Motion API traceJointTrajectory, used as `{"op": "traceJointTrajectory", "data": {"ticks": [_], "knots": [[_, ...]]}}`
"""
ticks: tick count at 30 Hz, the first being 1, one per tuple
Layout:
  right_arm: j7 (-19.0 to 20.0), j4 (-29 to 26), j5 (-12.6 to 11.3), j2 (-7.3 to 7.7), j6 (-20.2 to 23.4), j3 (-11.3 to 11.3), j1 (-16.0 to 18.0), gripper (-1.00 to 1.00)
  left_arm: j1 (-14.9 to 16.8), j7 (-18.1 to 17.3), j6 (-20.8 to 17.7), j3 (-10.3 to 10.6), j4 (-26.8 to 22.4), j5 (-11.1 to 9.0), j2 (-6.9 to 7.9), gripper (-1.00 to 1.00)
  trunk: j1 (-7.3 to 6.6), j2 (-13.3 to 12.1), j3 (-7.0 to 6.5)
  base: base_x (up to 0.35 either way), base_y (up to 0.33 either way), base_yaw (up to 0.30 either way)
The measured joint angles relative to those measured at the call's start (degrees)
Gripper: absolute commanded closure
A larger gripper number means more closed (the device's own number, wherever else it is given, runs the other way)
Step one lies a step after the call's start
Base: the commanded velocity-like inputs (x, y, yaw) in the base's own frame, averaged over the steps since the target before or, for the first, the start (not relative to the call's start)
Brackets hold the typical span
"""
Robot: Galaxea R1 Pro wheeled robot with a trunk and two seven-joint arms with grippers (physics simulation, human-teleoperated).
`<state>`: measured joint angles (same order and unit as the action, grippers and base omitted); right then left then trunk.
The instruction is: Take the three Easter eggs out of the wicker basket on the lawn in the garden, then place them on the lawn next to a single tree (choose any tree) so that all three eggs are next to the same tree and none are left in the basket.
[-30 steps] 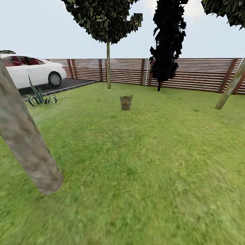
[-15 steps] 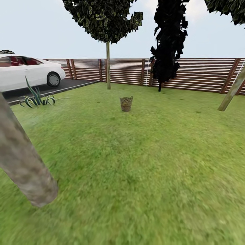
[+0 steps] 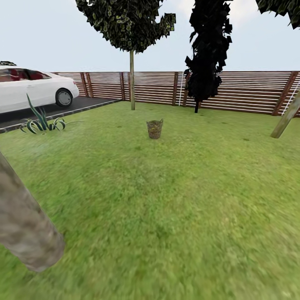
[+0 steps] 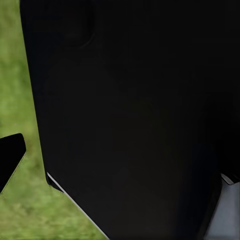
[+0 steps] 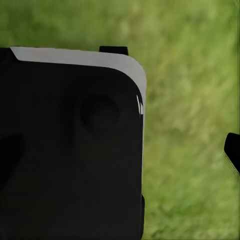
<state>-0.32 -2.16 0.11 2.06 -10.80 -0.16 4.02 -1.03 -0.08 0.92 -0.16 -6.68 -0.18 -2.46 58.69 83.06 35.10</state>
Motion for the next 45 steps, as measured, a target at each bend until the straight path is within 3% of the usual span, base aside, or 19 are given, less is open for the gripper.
{"op": "traceJointTrajectory", "data": {"ticks": [29, 45], "knots": [[0.00, 0.01, 0.02, -0.04, -0.04, 0.00, 0.00, -1.00, 0.00, 0.00, 0.06, 0.00, 0.00, -0.05, 0.00, -1.00, 0.00, 0.00, 0.00, 0.335, 0.000, 0.001], [0.00, 0.03, -0.03, 0.01, -0.09, 0.00, 0.00, -1.00, 0.00, 0.00, 0.06, 0.00, 0.00, -0.05, 0.00, -1.00, 0.00, 0.00, 0.26, 0.335, 0.000, 0.141]]}}
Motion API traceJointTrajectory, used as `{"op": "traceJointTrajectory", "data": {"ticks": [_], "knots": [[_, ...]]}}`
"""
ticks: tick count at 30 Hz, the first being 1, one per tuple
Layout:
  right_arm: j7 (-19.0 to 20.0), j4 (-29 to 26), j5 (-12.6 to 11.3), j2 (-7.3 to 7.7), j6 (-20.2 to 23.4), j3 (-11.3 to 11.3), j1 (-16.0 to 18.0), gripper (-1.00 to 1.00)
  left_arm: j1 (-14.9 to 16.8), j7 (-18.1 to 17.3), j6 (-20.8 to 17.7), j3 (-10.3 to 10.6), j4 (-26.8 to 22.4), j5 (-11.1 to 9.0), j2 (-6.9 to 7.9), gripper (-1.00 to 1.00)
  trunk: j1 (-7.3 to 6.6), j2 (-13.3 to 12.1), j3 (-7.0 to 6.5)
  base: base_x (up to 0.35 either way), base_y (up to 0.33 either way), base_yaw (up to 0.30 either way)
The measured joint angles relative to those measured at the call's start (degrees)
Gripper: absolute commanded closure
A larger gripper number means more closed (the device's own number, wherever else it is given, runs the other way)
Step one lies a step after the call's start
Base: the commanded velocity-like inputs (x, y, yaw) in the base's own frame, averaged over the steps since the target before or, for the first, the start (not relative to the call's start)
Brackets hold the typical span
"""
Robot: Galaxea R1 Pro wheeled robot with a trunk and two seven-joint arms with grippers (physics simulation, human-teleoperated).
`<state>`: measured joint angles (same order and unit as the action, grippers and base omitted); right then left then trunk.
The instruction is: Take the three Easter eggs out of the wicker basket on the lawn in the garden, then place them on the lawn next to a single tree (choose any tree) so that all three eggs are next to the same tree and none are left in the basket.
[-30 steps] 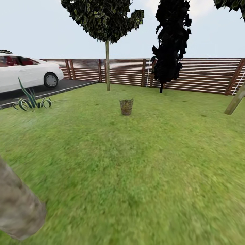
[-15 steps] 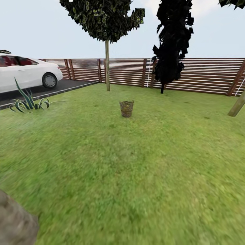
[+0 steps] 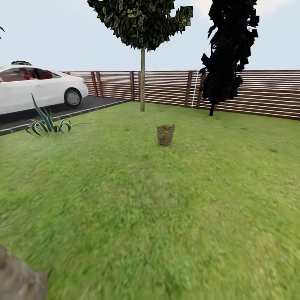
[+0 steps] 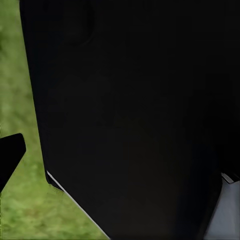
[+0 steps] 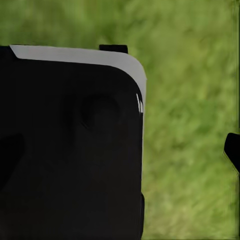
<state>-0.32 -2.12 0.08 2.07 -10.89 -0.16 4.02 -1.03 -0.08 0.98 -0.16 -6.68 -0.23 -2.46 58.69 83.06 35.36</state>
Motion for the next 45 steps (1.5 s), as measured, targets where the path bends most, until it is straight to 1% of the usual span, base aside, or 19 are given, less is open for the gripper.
{"op": "traceJointTrajectory", "data": {"ticks": [45], "knots": [[0.00, 0.05, 0.08, -0.03, 0.02, 0.01, 0.00, -1.00, 0.00, 0.05, 0.00, 0.00, 0.00, -0.01, 0.00, -1.00, 0.00, 0.00, 0.01, 0.335, 0.000, 0.001]]}}
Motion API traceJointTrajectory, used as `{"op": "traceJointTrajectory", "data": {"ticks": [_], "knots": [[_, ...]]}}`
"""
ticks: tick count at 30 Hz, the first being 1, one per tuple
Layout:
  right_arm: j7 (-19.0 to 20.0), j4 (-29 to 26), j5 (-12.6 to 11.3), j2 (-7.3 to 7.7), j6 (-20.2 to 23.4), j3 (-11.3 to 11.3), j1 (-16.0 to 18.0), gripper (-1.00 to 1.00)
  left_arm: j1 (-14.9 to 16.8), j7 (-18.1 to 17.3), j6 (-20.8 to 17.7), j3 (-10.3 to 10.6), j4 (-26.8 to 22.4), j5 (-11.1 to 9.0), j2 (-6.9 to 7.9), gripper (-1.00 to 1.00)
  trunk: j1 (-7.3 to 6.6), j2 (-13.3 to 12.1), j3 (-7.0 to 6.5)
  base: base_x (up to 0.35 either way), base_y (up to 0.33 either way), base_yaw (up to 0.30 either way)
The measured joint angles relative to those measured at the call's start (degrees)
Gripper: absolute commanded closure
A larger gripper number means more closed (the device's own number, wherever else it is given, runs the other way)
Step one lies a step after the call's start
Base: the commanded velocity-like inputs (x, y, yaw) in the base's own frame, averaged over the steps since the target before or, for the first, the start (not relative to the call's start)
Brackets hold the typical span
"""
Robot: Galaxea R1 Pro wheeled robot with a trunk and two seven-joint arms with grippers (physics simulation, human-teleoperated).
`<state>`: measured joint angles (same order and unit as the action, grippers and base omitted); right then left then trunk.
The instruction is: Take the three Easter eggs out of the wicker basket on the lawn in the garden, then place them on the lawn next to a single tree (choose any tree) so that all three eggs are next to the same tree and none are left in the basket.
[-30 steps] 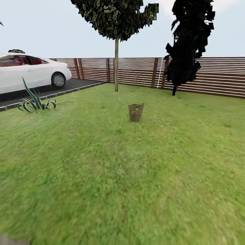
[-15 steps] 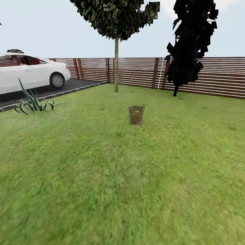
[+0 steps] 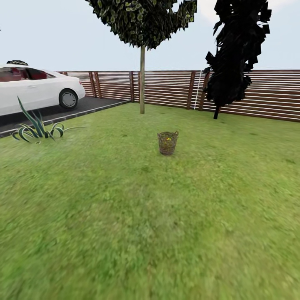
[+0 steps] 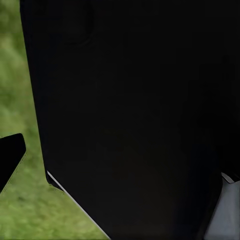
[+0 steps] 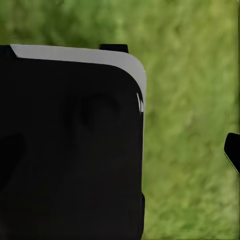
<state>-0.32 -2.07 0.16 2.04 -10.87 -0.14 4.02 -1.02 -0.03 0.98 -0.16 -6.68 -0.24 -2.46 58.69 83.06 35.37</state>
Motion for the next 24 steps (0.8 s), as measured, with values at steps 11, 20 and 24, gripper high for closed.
{"op": "traceJointTrajectory", "data": {"ticks": [11, 20, 24], "knots": [[0.00, 0.08, -0.02, 0.25, -0.02, -0.01, 0.00, -1.00, 0.00, 0.03, 0.00, -0.08, 0.00, 0.00, 0.03, -1.00, 0.00, 0.00, 0.00, 0.335, 0.000, 0.000], [0.00, 0.09, 0.00, 0.32, -0.02, -0.09, 0.00, -1.00, 0.00, 0.03, 0.00, -0.23, 0.00, -0.08, 0.26, -1.00, 0.00, 0.00, 0.00, 0.335, 0.000, 0.000], [0.00, 0.09, -0.08, 0.33, 0.04, -0.12, 0.00, -1.00, 0.00, 0.03, 0.00, -0.24, 0.00, -0.08, 0.35, -1.00, 0.00, 0.00, 0.00, 0.335, 0.000, 0.000]]}}
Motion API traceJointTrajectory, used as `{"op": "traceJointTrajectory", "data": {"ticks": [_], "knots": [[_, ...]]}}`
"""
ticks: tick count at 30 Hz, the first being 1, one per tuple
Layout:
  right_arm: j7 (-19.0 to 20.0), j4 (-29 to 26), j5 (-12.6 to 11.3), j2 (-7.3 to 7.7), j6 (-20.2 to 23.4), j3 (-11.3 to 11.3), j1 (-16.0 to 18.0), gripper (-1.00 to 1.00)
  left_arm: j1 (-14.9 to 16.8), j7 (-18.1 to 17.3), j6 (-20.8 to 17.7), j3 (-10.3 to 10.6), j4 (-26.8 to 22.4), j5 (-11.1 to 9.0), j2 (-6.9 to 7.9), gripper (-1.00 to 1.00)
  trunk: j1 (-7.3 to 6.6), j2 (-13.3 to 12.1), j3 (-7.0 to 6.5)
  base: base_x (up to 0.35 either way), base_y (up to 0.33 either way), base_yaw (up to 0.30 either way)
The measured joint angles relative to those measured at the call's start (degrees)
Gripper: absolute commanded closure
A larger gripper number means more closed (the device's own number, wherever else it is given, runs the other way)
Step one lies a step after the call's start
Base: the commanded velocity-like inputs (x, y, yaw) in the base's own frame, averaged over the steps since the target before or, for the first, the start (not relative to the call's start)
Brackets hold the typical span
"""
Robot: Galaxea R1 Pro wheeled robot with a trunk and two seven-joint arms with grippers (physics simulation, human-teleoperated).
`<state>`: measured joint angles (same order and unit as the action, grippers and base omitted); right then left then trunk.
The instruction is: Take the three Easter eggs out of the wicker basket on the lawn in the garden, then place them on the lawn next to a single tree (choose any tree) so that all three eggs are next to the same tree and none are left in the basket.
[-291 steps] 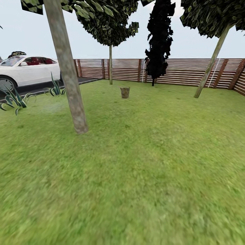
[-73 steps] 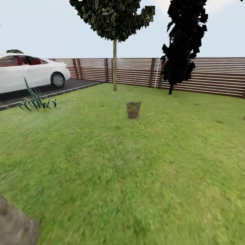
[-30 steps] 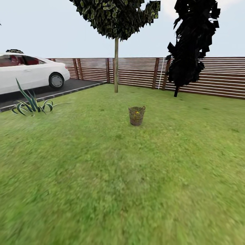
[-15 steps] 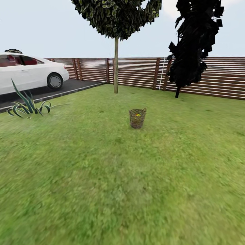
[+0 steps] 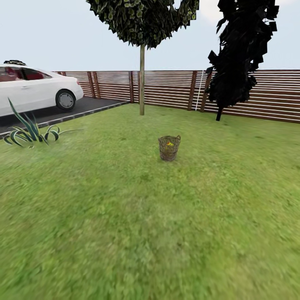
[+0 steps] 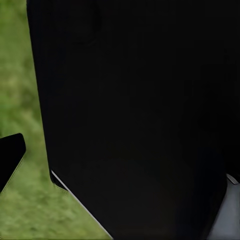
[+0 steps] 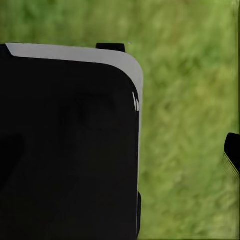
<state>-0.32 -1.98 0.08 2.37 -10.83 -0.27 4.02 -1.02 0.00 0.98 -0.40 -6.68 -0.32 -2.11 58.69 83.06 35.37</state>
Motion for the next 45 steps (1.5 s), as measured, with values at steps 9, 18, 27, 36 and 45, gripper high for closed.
{"op": "traceJointTrajectory", "data": {"ticks": [9, 18, 27, 36, 45], "knots": [[0.00, -0.03, 0.14, -0.12, -0.03, -0.06, 0.00, -1.00, 0.00, -0.01, 0.00, 0.00, 0.00, 0.00, 0.01, -1.00, 0.00, 0.00, 0.00, 0.335, 0.000, 0.000], [0.00, -0.09, 0.18, -0.17, -0.06, 0.02, 0.00, -1.00, 0.00, 0.00, 0.00, 0.00, 0.00, 0.00, 0.00, -1.00, 0.00, 0.00, 0.00, 0.335, 0.000, 0.000], [0.00, 0.00, 0.08, -0.25, 0.03, -0.13, 0.00, -1.00, 0.00, 0.00, 0.00, 0.00, 0.00, 0.00, -0.04, -1.00, 0.00, 0.00, 0.00, 0.335, 0.000, 0.000], [0.00, 0.00, 0.08, -0.26, -0.06, -0.13, 0.00, -1.00, 0.00, 0.00, 0.00, 0.00, 0.00, 0.00, -0.08, -1.00, 0.00, 0.00, 0.00, 0.335, 0.000, 0.000], [0.00, 0.00, 0.08, -0.26, -0.05, -0.13, 0.00, -1.00, 0.00, 0.00, 0.00, 0.00, 0.00, 0.00, -0.03, -1.00, 0.00, 0.00, 0.00, 0.335, 0.000, 0.000]]}}
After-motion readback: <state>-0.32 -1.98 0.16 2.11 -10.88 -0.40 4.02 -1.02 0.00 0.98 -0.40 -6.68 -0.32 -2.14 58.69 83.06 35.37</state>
